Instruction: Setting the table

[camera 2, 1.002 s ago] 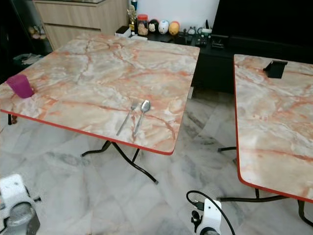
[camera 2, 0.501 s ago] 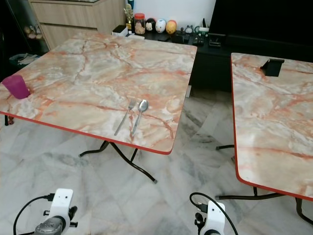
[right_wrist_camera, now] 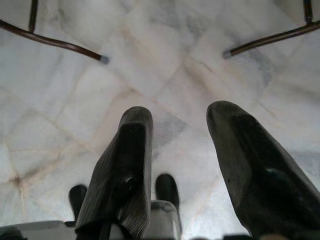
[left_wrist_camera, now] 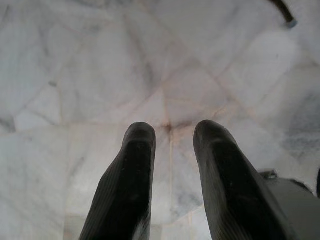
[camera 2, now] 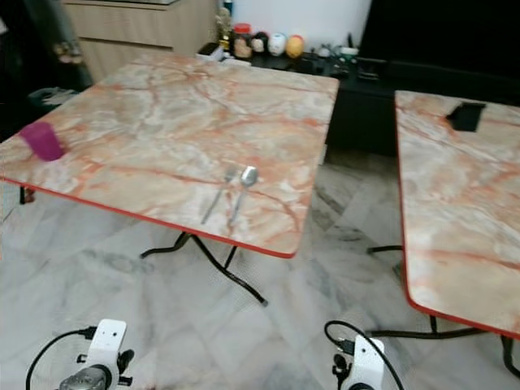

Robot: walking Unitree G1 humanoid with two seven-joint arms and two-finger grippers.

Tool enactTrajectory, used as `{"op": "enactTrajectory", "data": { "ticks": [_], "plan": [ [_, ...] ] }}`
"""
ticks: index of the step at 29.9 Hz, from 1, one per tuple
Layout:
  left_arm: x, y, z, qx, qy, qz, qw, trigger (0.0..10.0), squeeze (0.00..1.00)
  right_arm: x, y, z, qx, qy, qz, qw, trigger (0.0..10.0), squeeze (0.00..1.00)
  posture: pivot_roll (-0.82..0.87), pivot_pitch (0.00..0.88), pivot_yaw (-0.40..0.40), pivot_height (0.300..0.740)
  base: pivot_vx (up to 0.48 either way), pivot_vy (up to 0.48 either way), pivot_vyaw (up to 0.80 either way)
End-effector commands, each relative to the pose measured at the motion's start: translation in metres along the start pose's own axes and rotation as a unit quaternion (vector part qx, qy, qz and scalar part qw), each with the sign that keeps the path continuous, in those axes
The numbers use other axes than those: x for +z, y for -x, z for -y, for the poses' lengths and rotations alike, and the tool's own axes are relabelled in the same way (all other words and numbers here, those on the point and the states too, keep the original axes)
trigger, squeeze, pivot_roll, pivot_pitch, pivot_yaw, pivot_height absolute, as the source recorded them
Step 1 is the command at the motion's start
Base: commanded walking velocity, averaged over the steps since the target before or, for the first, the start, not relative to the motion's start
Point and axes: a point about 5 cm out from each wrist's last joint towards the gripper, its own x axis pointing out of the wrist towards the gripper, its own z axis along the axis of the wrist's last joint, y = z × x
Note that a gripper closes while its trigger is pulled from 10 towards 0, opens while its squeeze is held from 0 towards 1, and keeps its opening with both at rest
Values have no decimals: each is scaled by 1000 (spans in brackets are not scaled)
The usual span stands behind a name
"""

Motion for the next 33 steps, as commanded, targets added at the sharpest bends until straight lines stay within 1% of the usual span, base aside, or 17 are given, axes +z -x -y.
{"op": "enactTrajectory", "data": {
  "ticks": [1, 5, 7, 12, 16, 25, 29, 33],
  "plan": [
    [-3, 1, -2, 2, -10, -4, 1000, 10000, 0, 2, -1, -4, 3, -12, 6, 1000, 10000, 0, -5, 0, 0, 740, 0, 480, -800],
    [-1, 0, -4, 6, -7, -2, 1000, 10000, 0, 4, -1, -6, 3, -13, 10, 1000, 10000, 0, -5, 0, 2, 740, 0, 480, -758],
    [0, 0, -4, 7, -5, 2, 1000, 10000, 0, 6, -2, -7, 4, -5, 17, 1000, 10000, 0, -5, 0, 2, 740, 0, 480, 0],
    [4, -1, -4, 8, -8, 7, 1000, 10000, 0, 7, -2, -7, 4, -8, 20, 1000, 10000, 0, -2, 0, 3, 740, 0, 480, 0],
    [4, -1, -4, 10, -15, 7, 1000, 10000, 0, 9, -2, -8, 6, -10, 26, 1000, 10000, 0, 0, 0, 3, 740, 0, 480, 0],
    [1, 0, -5, 17, -10, 6, 1000, 10000, 0, 12, -3, -9, 8, -7, 28, 1000, 10000, 0, 4, 0, -2, 740, 0, 480, 0],
    [0, 0, -4, 16, -10, 5, 1000, 10000, 0, 12, -3, -10, 8, -6, 28, 1000, 10000, 0, 5, 0, 0, 740, 0, 355, 0],
    [-1, 0, -2, 13, -13, 4, 1000, 10000, 0, 11, -3, -10, 10, -5, 26, 1000, 10000, 0, 7, 0, 2, 740, 0, 0, 0]
  ]
}}
